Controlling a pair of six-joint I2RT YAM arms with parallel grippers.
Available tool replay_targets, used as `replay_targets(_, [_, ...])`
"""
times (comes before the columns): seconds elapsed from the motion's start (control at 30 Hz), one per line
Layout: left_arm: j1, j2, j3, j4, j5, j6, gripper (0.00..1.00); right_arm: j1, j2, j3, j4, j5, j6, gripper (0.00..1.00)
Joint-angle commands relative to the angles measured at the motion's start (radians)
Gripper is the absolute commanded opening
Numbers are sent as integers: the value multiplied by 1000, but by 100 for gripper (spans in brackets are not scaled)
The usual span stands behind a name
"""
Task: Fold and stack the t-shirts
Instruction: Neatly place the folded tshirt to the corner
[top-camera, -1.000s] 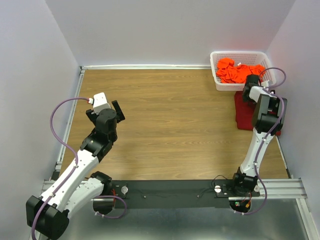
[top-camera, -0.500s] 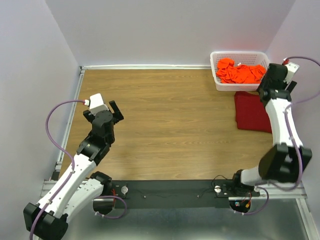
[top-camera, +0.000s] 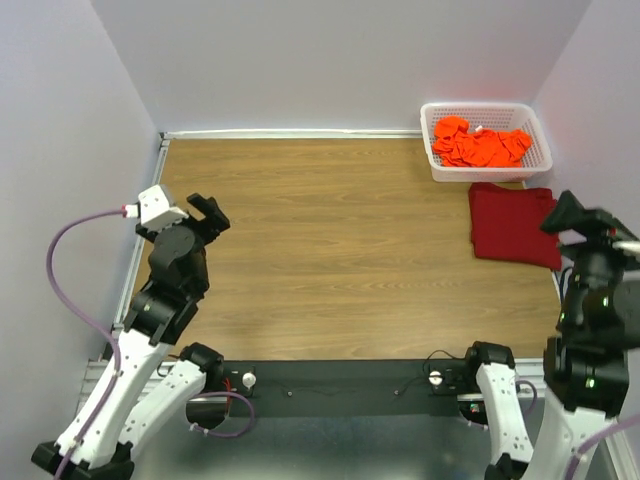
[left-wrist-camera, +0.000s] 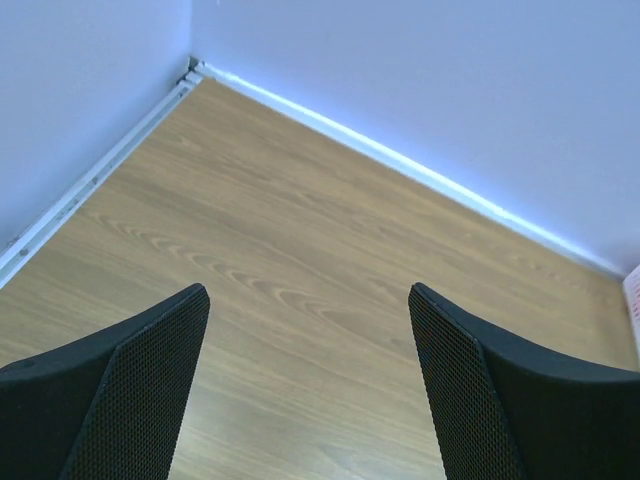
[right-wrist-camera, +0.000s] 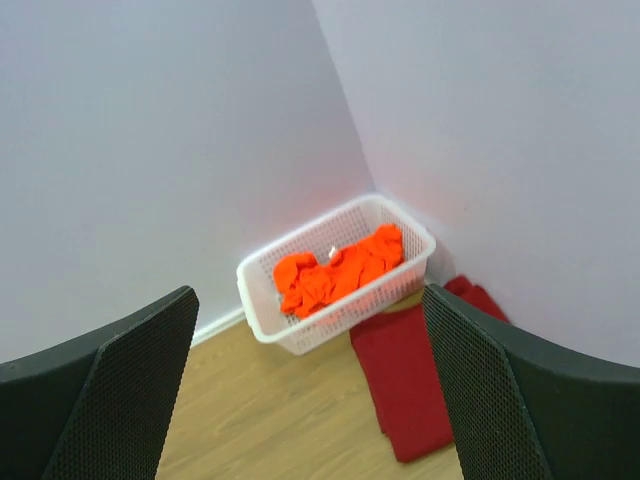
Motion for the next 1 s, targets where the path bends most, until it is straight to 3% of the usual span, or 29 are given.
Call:
replay_targets(0.0, [4,-121,-51,4,-61,16,89,11,-126,-77,-58,-15,-40,100])
replay_targets(0.17, [3,-262,-139,32,-39,59,93,66,-197,-116,-101,57,-63,100])
replay_targets(0.23, [3,-299,-146,6,-44,29,98,95,-223,-132,-107,86,-39,100])
replay_targets(0.37, [3,-374,-159,-37,-38,-59,99,142,-246,-160,-114,82,-27,100])
replay_targets(0.53, [3,-393,-171,-91,-68,-117,99,219,-278,-142,-143,37,-80,100])
replay_targets(0.73, [3,-376,-81,-172,-98,-163,99,271,-328,-107,-206,27,-102,100])
replay_targets(0.97, [3,-371,-15,-152,-88,-93,99,291,-355,-97,-240,-15,-68,100])
